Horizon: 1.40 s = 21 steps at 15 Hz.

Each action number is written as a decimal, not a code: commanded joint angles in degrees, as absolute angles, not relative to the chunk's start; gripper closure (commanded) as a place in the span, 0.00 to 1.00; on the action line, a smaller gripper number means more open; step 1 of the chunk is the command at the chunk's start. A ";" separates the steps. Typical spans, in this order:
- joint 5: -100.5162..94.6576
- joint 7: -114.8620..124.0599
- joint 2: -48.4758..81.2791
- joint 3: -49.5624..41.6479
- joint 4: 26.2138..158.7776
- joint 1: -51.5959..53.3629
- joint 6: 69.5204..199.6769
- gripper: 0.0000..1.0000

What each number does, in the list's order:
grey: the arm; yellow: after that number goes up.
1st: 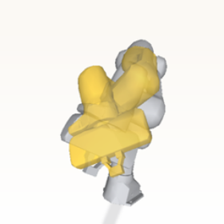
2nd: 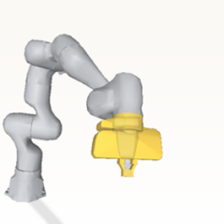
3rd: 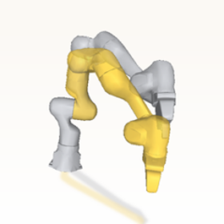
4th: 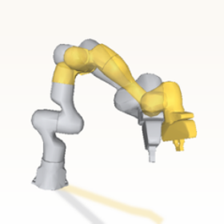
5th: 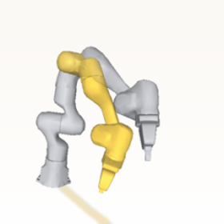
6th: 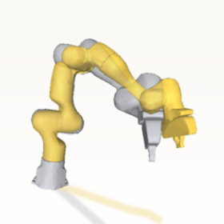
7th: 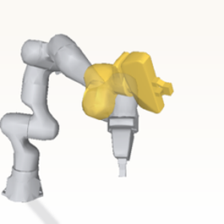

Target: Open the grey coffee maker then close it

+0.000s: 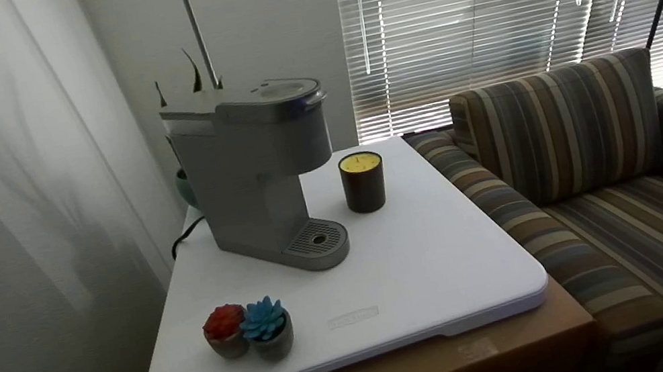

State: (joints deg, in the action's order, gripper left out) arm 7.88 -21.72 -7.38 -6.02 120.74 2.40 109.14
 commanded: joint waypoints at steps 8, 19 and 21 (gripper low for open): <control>6.08 -8.44 -2.66 -1.08 120.77 1.76 124.65 0.00; 8.05 19.26 5.43 1.92 118.55 3.51 126.84 0.00; 8.36 19.52 6.22 1.90 117.91 3.51 126.84 0.00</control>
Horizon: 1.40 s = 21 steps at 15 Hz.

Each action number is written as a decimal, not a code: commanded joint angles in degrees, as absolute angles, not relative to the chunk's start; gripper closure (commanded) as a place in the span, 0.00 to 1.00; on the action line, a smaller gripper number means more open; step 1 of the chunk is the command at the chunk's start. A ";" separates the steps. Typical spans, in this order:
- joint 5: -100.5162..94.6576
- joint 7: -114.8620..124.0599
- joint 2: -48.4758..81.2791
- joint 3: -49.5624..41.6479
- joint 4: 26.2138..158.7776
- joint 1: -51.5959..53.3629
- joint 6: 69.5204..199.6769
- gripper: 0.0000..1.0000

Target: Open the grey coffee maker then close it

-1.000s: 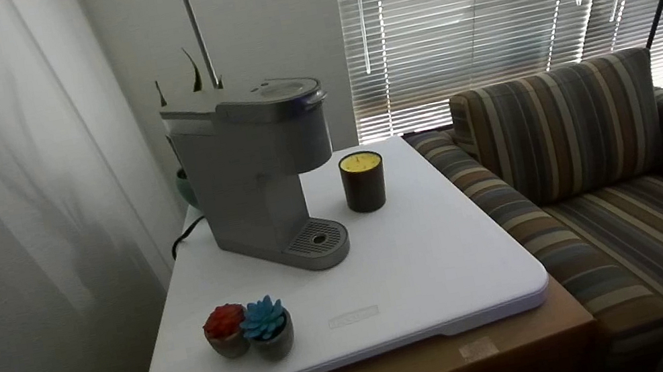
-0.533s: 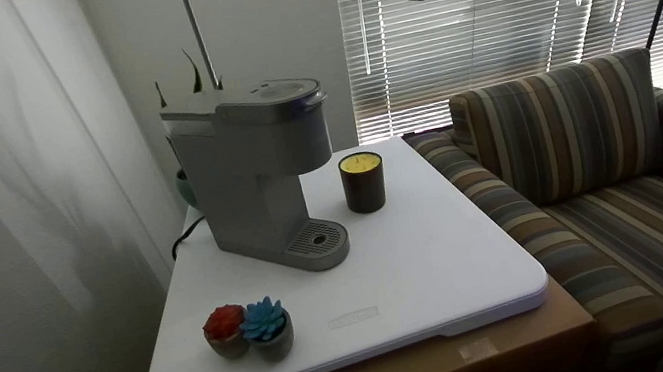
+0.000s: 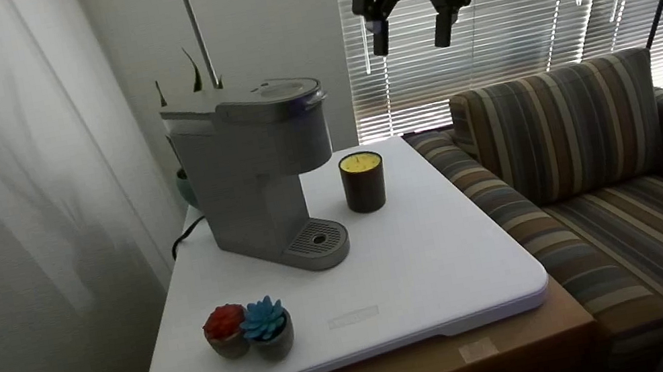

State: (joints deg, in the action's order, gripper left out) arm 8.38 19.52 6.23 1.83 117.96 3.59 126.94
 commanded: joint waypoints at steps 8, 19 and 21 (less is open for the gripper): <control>0.54 53.28 13.30 1.06 115.43 6.73 140.77 0.00; 14.88 48.28 21.49 4.44 115.18 4.51 157.05 0.00; 20.79 42.93 21.51 6.29 115.93 3.19 160.22 0.26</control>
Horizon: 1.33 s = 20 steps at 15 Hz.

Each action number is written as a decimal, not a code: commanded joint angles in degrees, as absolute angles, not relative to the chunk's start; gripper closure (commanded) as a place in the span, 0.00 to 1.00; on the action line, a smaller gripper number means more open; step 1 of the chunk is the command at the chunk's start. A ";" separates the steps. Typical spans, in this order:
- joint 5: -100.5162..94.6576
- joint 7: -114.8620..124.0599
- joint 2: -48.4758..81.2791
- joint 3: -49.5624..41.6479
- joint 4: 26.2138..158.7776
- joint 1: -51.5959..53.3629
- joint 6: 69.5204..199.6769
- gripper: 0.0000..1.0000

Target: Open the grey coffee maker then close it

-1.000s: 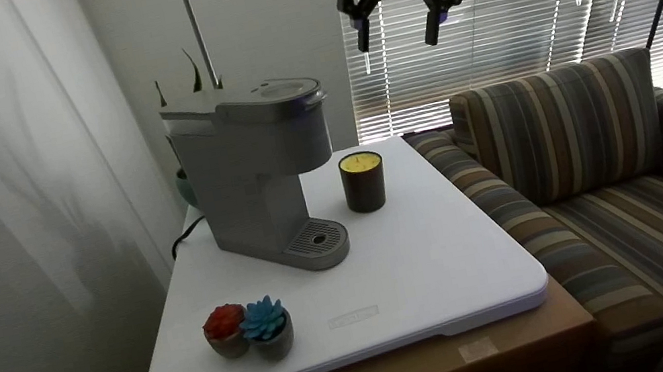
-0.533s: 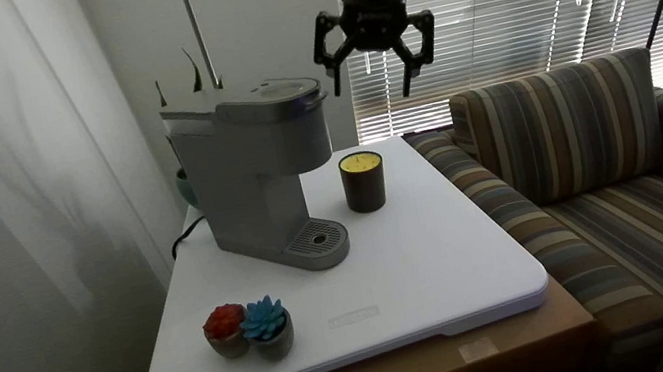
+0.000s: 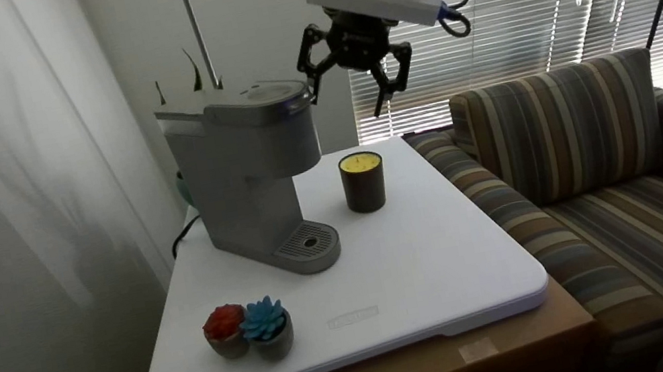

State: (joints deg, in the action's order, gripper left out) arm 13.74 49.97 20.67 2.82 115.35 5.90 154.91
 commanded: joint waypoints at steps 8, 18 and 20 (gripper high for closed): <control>34.76 34.72 18.25 8.28 119.64 2.55 163.69 0.82; 51.26 22.86 18.66 15.31 119.44 -1.13 167.67 1.00; 53.56 21.10 18.52 15.53 119.90 -1.60 166.98 1.00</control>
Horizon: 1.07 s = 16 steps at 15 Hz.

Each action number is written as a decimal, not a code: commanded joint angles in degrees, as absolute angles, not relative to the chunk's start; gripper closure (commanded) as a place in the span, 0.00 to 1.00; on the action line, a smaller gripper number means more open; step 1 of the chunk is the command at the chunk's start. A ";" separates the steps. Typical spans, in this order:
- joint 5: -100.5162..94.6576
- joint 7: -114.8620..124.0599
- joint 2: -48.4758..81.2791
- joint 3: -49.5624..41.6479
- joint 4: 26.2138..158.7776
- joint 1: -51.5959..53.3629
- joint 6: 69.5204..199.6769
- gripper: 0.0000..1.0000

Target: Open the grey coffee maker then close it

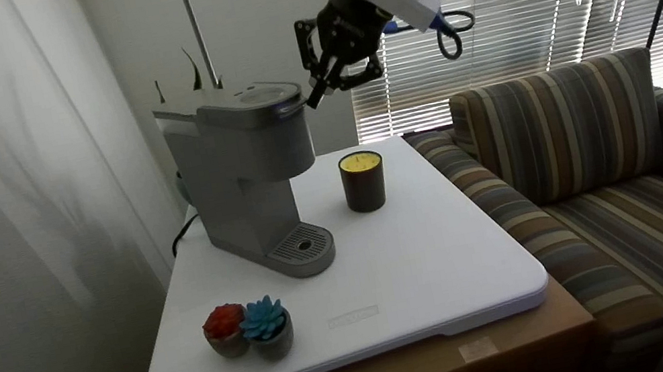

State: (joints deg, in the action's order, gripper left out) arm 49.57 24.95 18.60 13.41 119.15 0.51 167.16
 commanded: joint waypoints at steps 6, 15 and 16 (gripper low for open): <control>58.66 18.07 18.55 16.14 120.50 -1.93 167.16 1.00; 77.32 0.66 18.81 19.35 118.53 -4.08 166.40 1.00; 78.30 -0.50 18.74 19.16 118.59 -3.94 166.47 1.00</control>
State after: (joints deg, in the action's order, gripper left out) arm 74.34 4.14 18.60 18.15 119.22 -2.42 167.09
